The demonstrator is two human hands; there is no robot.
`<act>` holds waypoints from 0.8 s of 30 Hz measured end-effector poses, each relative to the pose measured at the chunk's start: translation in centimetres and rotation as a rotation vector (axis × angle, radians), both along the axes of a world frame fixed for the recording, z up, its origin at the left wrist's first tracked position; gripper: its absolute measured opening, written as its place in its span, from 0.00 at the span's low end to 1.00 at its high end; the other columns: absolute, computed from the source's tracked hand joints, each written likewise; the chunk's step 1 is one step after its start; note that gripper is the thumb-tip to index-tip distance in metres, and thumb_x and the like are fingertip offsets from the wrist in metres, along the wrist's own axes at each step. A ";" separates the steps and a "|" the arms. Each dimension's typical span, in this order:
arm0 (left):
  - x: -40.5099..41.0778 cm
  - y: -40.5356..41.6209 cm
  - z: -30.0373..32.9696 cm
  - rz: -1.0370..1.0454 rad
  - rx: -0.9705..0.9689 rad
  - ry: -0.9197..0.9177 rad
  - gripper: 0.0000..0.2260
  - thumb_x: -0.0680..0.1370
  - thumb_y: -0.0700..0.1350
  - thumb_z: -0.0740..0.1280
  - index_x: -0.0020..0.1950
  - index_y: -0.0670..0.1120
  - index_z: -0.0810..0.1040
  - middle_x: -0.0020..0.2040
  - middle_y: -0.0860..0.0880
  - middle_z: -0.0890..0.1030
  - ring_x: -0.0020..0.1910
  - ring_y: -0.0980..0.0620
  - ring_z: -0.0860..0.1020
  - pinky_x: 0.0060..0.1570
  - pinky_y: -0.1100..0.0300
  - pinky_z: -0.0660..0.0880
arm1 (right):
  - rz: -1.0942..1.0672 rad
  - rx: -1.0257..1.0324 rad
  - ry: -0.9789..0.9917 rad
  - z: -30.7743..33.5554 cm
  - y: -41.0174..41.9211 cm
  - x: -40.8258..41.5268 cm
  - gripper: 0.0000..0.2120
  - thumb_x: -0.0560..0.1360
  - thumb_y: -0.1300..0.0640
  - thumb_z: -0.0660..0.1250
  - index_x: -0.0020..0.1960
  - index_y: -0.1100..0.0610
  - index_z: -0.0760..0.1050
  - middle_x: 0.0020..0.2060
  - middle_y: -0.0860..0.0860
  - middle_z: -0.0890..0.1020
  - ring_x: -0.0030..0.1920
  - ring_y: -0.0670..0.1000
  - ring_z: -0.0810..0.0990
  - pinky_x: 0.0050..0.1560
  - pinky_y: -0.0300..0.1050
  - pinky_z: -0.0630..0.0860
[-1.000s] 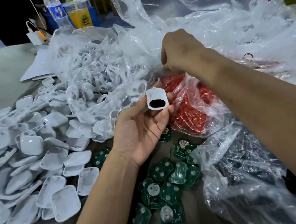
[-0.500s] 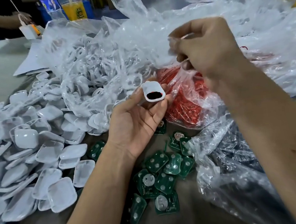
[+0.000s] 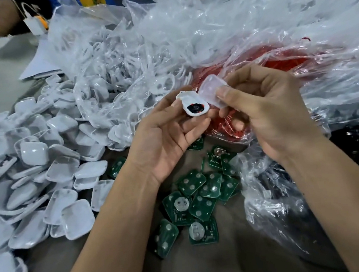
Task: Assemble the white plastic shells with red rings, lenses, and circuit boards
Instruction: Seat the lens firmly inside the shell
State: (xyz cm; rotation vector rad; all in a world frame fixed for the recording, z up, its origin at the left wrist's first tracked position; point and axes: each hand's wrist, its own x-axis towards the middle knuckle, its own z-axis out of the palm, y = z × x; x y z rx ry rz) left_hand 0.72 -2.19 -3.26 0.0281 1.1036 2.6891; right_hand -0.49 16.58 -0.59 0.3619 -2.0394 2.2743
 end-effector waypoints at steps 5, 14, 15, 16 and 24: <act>0.2 0.0 -0.1 -0.050 -0.020 0.044 0.19 0.78 0.38 0.66 0.69 0.41 0.72 0.62 0.34 0.82 0.55 0.37 0.85 0.50 0.52 0.84 | -0.272 0.211 0.291 -0.6 -0.6 0.0 0.06 0.75 0.62 0.78 0.46 0.53 0.84 0.37 0.47 0.86 0.33 0.45 0.83 0.35 0.40 0.78; 0.1 0.4 -0.6 -0.095 -0.002 0.076 0.18 0.78 0.35 0.67 0.68 0.41 0.74 0.59 0.39 0.82 0.53 0.40 0.83 0.55 0.49 0.83 | -0.415 0.646 0.760 -0.9 -1.7 0.8 0.03 0.74 0.62 0.78 0.48 0.60 0.87 0.44 0.50 0.88 0.47 0.51 0.85 0.48 0.49 0.82; 0.1 0.4 -0.6 -0.099 0.000 0.079 0.17 0.79 0.35 0.66 0.68 0.41 0.74 0.58 0.39 0.82 0.53 0.40 0.83 0.55 0.49 0.83 | -0.413 0.659 0.761 -0.9 -1.7 0.8 0.03 0.74 0.62 0.78 0.48 0.60 0.88 0.44 0.51 0.88 0.47 0.50 0.85 0.49 0.47 0.82; 0.1 0.3 -0.6 -0.099 0.003 0.079 0.17 0.79 0.35 0.66 0.68 0.41 0.74 0.58 0.39 0.82 0.53 0.41 0.83 0.55 0.49 0.83 | -0.407 0.670 0.757 -0.9 -1.8 0.8 0.03 0.74 0.63 0.78 0.48 0.60 0.88 0.44 0.51 0.88 0.47 0.50 0.85 0.50 0.45 0.81; 0.0 0.1 -0.9 -0.067 0.015 0.089 0.17 0.78 0.35 0.68 0.66 0.42 0.76 0.58 0.40 0.81 0.54 0.41 0.83 0.54 0.52 0.83 | -0.294 0.765 0.712 -0.8 -1.9 0.8 0.09 0.76 0.67 0.73 0.54 0.60 0.87 0.49 0.51 0.88 0.52 0.51 0.83 0.56 0.41 0.78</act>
